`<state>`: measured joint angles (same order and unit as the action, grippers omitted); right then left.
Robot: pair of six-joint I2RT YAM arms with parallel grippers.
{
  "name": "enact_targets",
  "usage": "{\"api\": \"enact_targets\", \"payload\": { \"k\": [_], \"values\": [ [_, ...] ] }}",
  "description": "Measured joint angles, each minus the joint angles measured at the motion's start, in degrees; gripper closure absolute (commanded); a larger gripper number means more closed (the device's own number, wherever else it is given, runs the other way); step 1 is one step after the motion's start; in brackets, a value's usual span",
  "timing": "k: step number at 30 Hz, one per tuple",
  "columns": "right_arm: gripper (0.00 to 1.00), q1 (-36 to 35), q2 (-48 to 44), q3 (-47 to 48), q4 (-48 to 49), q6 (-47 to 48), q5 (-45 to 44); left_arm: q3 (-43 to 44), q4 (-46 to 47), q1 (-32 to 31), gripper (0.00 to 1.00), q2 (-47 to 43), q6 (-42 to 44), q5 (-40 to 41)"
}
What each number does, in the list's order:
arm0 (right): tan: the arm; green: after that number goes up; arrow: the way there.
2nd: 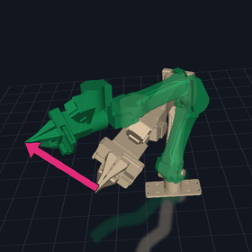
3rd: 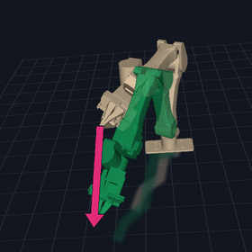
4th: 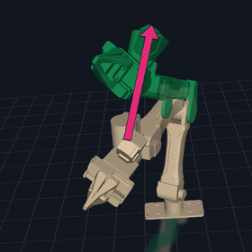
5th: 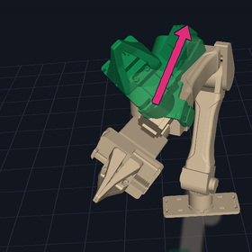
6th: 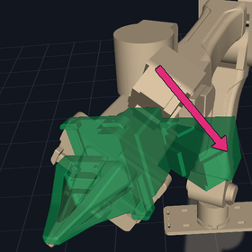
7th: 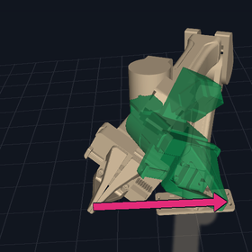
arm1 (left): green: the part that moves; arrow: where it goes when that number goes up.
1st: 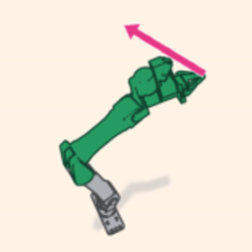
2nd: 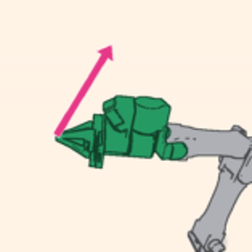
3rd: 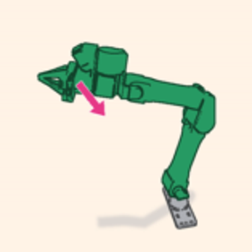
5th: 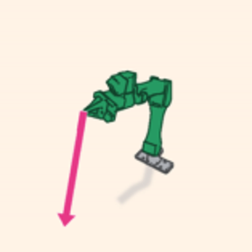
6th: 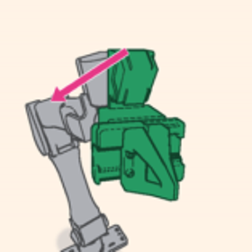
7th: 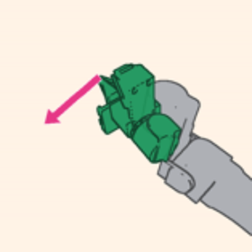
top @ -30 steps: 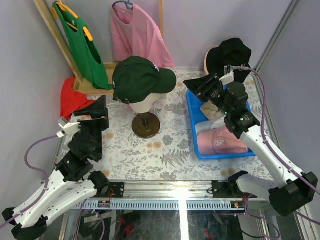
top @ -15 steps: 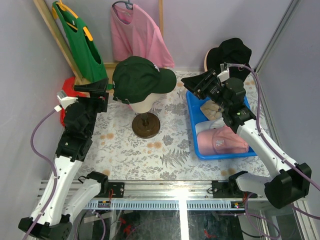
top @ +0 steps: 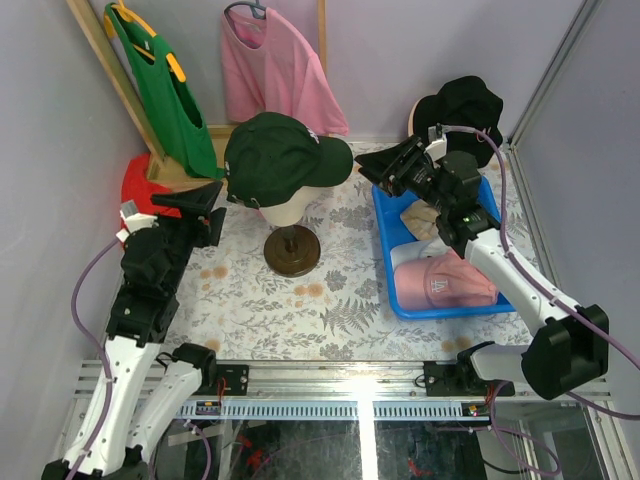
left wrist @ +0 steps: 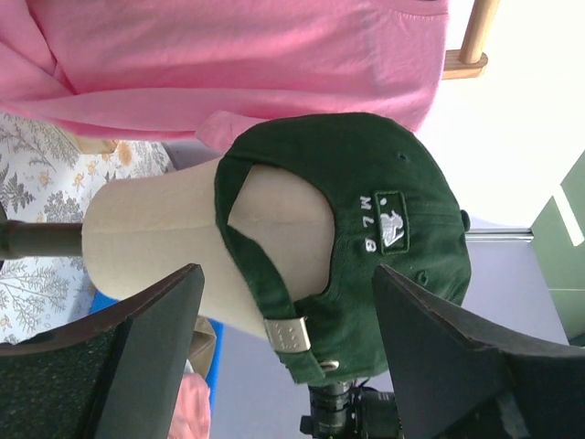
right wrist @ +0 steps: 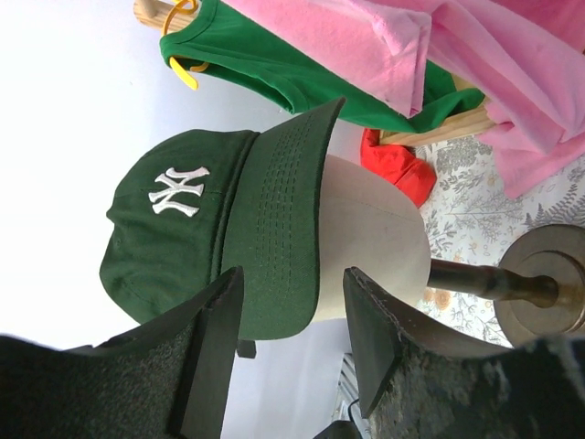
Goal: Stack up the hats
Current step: Adjust the hat on the hat stand.
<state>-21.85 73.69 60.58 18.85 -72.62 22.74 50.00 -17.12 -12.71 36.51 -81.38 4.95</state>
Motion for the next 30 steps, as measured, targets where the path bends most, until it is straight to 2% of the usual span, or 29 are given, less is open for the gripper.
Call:
{"api": "enact_targets", "payload": {
  "k": [7,16,22,30],
  "values": [
    [0.47,0.1,1.5,0.1,2.2,-2.1,1.5,-3.3,-0.1,0.0,0.32,-1.8,-3.0,-1.6],
    [0.51,0.1,3.4,1.3,5.1,-4.3,3.5,-6.5,6.3,0.0,0.54,2.3,-6.6,-4.1],
    [0.52,0.1,5.1,1.3,6.1,-5.2,4.0,-7.4,9.5,0.1,0.60,3.2,-7.8,-4.1],
    [0.50,0.2,5.6,1.3,6.0,-4.4,3.9,-7.8,13.0,0.3,0.85,4.3,-8.6,-4.1]
  ]
}}
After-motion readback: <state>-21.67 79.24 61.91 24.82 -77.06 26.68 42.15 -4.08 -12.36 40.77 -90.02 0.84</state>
